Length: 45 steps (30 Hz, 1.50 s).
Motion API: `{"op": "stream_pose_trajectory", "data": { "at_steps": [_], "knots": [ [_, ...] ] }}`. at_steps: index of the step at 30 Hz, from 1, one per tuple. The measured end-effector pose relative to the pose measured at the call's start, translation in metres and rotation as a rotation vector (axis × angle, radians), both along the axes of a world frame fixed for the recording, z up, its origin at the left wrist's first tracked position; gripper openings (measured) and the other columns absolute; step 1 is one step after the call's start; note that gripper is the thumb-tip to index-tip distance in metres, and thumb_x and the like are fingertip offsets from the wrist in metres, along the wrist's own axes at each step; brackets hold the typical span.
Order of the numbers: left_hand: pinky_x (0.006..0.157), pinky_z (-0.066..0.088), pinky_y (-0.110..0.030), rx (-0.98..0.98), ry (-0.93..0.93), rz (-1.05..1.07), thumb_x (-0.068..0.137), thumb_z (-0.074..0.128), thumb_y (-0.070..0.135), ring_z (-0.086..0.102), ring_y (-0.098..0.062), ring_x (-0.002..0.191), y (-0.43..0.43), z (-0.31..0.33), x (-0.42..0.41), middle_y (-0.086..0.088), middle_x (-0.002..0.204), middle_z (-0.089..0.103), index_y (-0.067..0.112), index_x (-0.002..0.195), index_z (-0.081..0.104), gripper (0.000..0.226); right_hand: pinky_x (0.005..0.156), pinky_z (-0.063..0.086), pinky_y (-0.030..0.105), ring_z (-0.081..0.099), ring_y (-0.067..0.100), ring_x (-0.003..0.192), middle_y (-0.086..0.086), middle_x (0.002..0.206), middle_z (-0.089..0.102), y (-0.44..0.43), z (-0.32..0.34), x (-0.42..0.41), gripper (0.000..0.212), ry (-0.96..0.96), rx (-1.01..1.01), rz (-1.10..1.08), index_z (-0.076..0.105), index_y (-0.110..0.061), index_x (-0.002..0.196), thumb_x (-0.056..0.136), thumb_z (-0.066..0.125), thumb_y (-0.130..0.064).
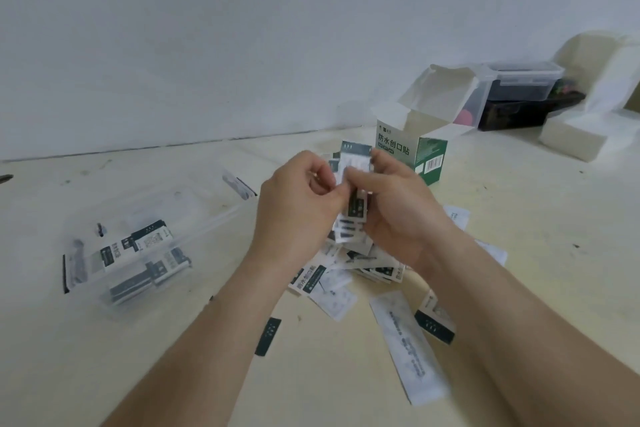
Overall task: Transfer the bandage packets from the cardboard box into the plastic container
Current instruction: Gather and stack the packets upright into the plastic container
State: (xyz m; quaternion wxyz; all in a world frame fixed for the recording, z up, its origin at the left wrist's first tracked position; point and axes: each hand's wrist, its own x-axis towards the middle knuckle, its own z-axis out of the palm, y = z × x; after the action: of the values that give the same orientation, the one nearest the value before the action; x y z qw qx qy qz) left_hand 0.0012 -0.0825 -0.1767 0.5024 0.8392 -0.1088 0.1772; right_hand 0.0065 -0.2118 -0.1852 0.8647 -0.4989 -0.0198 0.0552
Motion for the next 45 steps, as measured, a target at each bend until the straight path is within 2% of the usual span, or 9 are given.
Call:
{"op": "stream_pose_trajectory", "data": {
  "at_steps": [3, 9, 13, 20, 24, 28, 38, 42, 45],
  "knots": [
    [0.057, 0.05, -0.027, 0.059, 0.075, -0.269, 0.071, 0.084, 0.022, 0.055, -0.012, 0.054, 0.005, 0.012, -0.008, 0.006, 0.056, 0.057, 0.022, 0.07, 0.062, 0.022, 0.058, 0.056, 0.033, 0.07, 0.022, 0.071, 0.011, 0.086, 0.071, -0.023, 0.012, 0.002, 0.024, -0.074, -0.081, -0.163, 0.059, -0.005, 0.113, 0.096, 0.046, 0.005],
    [0.089, 0.045, -0.031, 0.932, 0.031, -0.399, 0.076, 0.069, 0.057, 0.044, -0.007, 0.106, -0.015, -0.009, -0.02, 0.013, 0.11, 0.049, 0.033, 0.118, 0.057, 0.051, 0.071, 0.057, 0.04, 0.07, 0.026, 0.079, 0.013, 0.095, 0.072, -0.036, 0.001, 0.01, 0.023, -0.197, -0.383, -0.342, 0.062, -0.015, 0.099, 0.092, 0.054, 0.006],
    [0.094, 0.047, -0.037, 0.854, 0.14, -0.372, 0.082, 0.067, 0.05, 0.053, -0.015, 0.115, -0.007, -0.012, -0.016, 0.006, 0.126, 0.057, 0.027, 0.134, 0.049, 0.059, 0.075, 0.059, 0.038, 0.068, 0.018, 0.078, 0.006, 0.087, 0.073, -0.032, -0.005, 0.011, 0.027, -0.304, -0.565, -0.393, 0.065, -0.019, 0.092, 0.089, 0.058, 0.007],
    [0.079, 0.052, -0.031, 0.883, 0.081, -0.323, 0.086, 0.062, 0.026, 0.061, -0.012, 0.088, -0.004, -0.008, -0.014, 0.009, 0.1, 0.068, 0.03, 0.109, 0.067, 0.023, 0.072, 0.059, 0.036, 0.07, 0.018, 0.078, 0.009, 0.094, 0.071, -0.022, -0.025, 0.016, 0.024, -0.307, -0.76, -0.294, 0.056, -0.011, 0.115, 0.093, 0.056, 0.0],
    [0.088, 0.049, -0.034, 0.835, 0.114, -0.384, 0.082, 0.07, 0.039, 0.057, -0.012, 0.102, -0.001, -0.01, -0.013, 0.007, 0.111, 0.062, 0.026, 0.12, 0.059, 0.041, 0.063, 0.06, 0.038, 0.07, 0.023, 0.071, 0.008, 0.086, 0.072, -0.023, -0.024, 0.016, 0.02, -0.276, -0.71, -0.346, 0.057, -0.019, 0.1, 0.093, 0.053, -0.001],
    [0.076, 0.051, -0.033, 0.907, 0.013, -0.351, 0.087, 0.061, 0.036, 0.06, -0.014, 0.084, -0.003, -0.012, -0.014, 0.006, 0.092, 0.068, 0.03, 0.106, 0.066, 0.02, 0.063, 0.058, 0.03, 0.068, 0.017, 0.07, 0.011, 0.09, 0.071, -0.026, -0.021, 0.014, 0.025, -0.207, -0.564, -0.347, 0.057, -0.02, 0.103, 0.094, 0.049, 0.002],
    [0.076, 0.051, -0.023, 0.309, -0.056, -0.214, 0.093, 0.059, 0.026, 0.065, -0.003, 0.082, 0.009, -0.005, -0.002, 0.019, 0.09, 0.07, 0.032, 0.091, 0.069, 0.012, 0.062, 0.057, 0.034, 0.068, 0.023, 0.072, 0.012, 0.091, 0.073, -0.028, -0.014, 0.013, 0.031, -0.182, -0.374, -0.275, 0.063, -0.016, 0.11, 0.092, 0.051, 0.007],
    [0.093, 0.047, -0.029, 0.666, 0.061, -0.343, 0.085, 0.067, 0.019, 0.06, -0.012, 0.106, 0.006, -0.01, -0.008, 0.014, 0.117, 0.064, 0.034, 0.107, 0.068, 0.027, 0.058, 0.056, 0.032, 0.066, 0.02, 0.066, 0.011, 0.089, 0.073, -0.029, -0.015, 0.014, 0.028, -0.136, -0.361, -0.298, 0.063, -0.011, 0.106, 0.091, 0.049, 0.008],
    [0.081, 0.05, -0.034, 0.737, -0.017, -0.34, 0.086, 0.06, 0.018, 0.061, -0.011, 0.092, 0.0, -0.018, -0.008, 0.013, 0.103, 0.067, 0.032, 0.106, 0.068, 0.026, 0.061, 0.058, 0.038, 0.067, 0.02, 0.068, 0.013, 0.094, 0.073, -0.029, -0.02, 0.017, 0.024, -0.051, -0.415, -0.272, 0.063, -0.005, 0.104, 0.092, 0.047, 0.008]
  ]
}}
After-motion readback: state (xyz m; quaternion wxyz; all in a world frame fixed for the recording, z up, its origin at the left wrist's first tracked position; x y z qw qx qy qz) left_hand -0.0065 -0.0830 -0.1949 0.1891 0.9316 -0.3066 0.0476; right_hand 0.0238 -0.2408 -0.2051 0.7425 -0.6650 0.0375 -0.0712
